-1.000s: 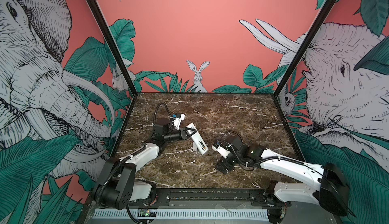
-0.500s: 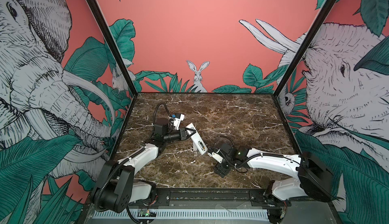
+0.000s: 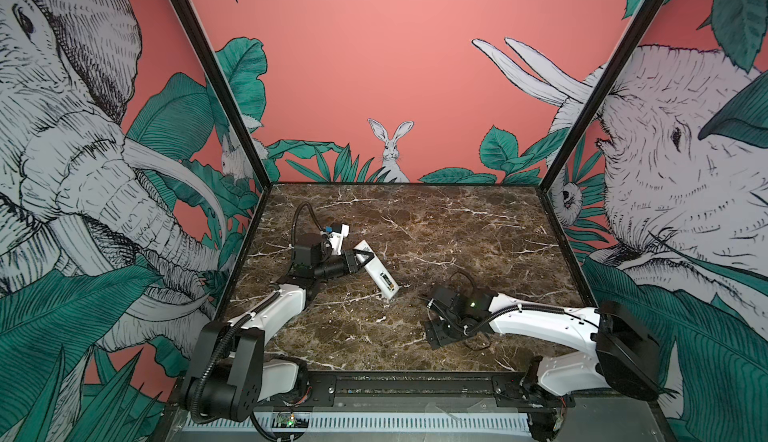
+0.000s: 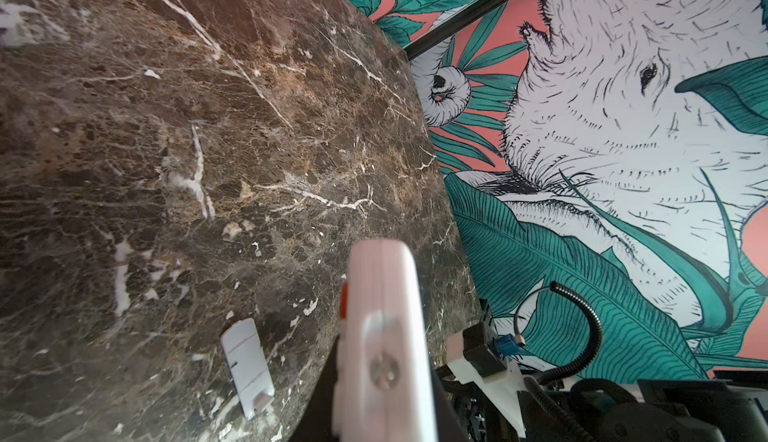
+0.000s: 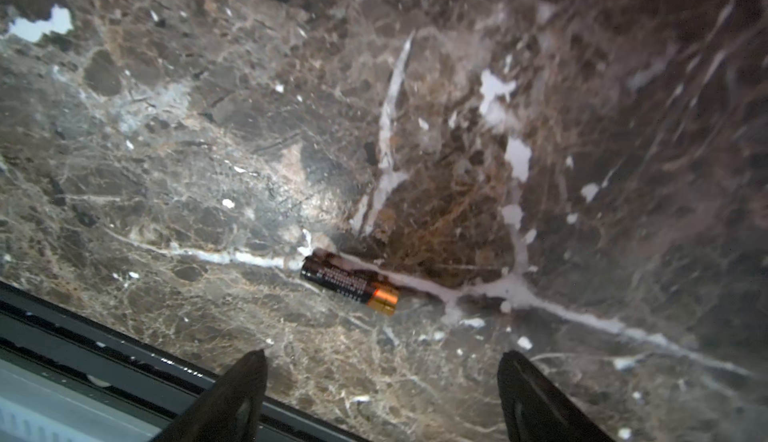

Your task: Load the batteries into the remote control

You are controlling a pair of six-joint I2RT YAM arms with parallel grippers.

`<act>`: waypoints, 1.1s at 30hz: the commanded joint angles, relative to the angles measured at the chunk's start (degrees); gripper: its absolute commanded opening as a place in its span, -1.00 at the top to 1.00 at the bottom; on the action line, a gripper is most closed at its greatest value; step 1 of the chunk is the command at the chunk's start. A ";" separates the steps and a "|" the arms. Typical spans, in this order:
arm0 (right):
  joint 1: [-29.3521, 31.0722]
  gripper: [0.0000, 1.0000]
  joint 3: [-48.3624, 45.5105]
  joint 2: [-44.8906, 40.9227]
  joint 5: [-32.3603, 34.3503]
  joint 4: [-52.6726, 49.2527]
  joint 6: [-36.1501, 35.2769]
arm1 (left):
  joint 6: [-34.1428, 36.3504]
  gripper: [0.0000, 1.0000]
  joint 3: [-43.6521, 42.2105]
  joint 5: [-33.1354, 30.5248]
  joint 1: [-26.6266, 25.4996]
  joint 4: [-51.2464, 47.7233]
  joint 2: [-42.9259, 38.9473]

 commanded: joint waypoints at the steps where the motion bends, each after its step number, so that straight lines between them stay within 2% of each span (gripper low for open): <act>1: 0.86 -0.75 -1.00 0.02 -2.33 0.85 13.49 | -0.26 1.00 -0.64 0.34 0.36 1.32 -2.67; 6: 0.87 -0.67 -2.68 -1.11 -3.19 3.47 27.83 | -0.31 1.00 -0.72 0.61 0.55 1.43 -4.26; 8: 0.87 -0.55 -3.61 -1.19 -3.78 3.84 33.35 | -0.48 1.00 -0.84 0.68 0.53 1.71 -4.69; 11: 0.92 -0.56 -4.11 0.17 -4.92 5.70 38.60 | -0.84 1.00 -1.20 0.70 0.53 2.69 -5.26; 16: 0.34 -0.53 -1.58 5.00 -6.75 8.32 42.43 | -1.81 1.00 -1.40 0.90 0.51 4.52 -5.98; 18: -0.59 -0.46 -0.07 6.65 -7.30 7.64 43.59 | -1.72 1.00 -1.30 0.77 0.45 4.53 -6.44; 22: -1.86 -0.32 0.36 7.06 -6.64 7.05 47.35 | -1.48 1.00 -1.12 0.62 -0.25 4.52 -6.94; 33: -6.45 -0.22 -0.24 8.28 -4.23 4.30 51.10 | -1.09 1.00 -1.25 0.15 -1.31 4.16 -8.35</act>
